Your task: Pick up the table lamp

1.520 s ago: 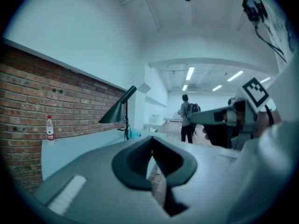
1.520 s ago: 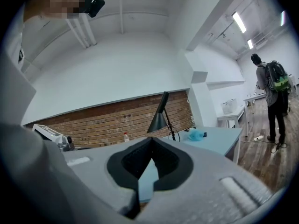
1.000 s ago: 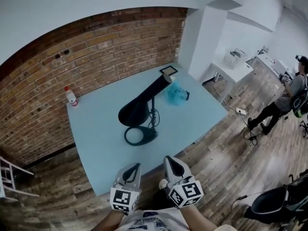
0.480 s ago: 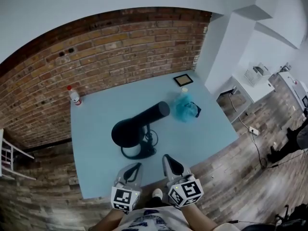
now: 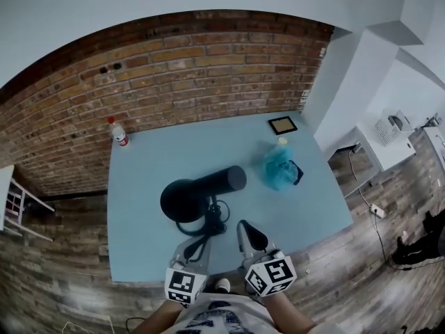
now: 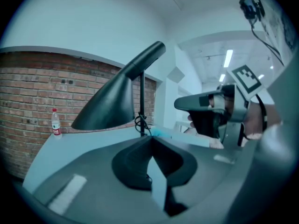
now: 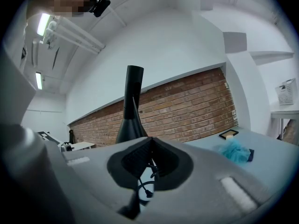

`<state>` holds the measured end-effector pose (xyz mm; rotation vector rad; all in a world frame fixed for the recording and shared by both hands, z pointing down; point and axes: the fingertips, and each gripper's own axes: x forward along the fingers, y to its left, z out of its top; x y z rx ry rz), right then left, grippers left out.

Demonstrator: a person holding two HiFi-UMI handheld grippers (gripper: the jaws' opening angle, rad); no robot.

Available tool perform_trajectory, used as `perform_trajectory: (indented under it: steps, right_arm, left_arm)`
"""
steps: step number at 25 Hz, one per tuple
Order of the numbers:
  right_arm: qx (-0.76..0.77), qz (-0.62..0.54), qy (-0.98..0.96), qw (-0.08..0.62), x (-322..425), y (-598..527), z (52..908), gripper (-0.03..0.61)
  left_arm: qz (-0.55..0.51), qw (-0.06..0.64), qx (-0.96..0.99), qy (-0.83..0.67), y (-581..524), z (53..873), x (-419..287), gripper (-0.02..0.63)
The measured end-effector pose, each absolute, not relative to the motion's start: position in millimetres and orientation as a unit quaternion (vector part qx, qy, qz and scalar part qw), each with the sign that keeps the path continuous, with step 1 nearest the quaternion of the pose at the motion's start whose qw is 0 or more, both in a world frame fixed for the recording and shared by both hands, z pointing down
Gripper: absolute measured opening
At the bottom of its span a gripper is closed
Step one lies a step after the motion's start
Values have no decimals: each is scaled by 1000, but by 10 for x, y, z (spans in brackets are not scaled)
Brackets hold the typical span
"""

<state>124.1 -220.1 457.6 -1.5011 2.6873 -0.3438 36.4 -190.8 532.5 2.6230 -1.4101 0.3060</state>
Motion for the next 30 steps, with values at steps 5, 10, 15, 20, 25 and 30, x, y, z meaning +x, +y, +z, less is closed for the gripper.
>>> perform_trajectory:
  steps: [5, 10, 15, 20, 25, 30]
  right_arm:
    - [-472, -111, 874, 14, 1168, -2359, 4592, -2]
    - [-474, -114, 873, 8, 1192, -2452, 4642, -2]
    - [-470, -116, 875, 3, 1180, -2499, 4687, -2]
    - [-470, -117, 875, -1, 1224, -2498, 4695, -2]
    - [-470, -124, 874, -2, 1288, -2549, 4748, -2]
    - [-461, -126, 878, -3, 1254, -2604, 4766, -2]
  left_arm:
    - [105, 81, 869, -477, -2038, 5367, 343, -8]
    - [115, 81, 868, -476, -2175, 5404, 312, -8]
    - [118, 97, 864, -479, -2240, 5572, 336, -8]
    - [129, 117, 869, -463, -2265, 5710, 484, -8]
    - [138, 126, 876, -445, -2318, 5803, 622, 9]
    - [145, 156, 868, -448, -2376, 5931, 639, 89]
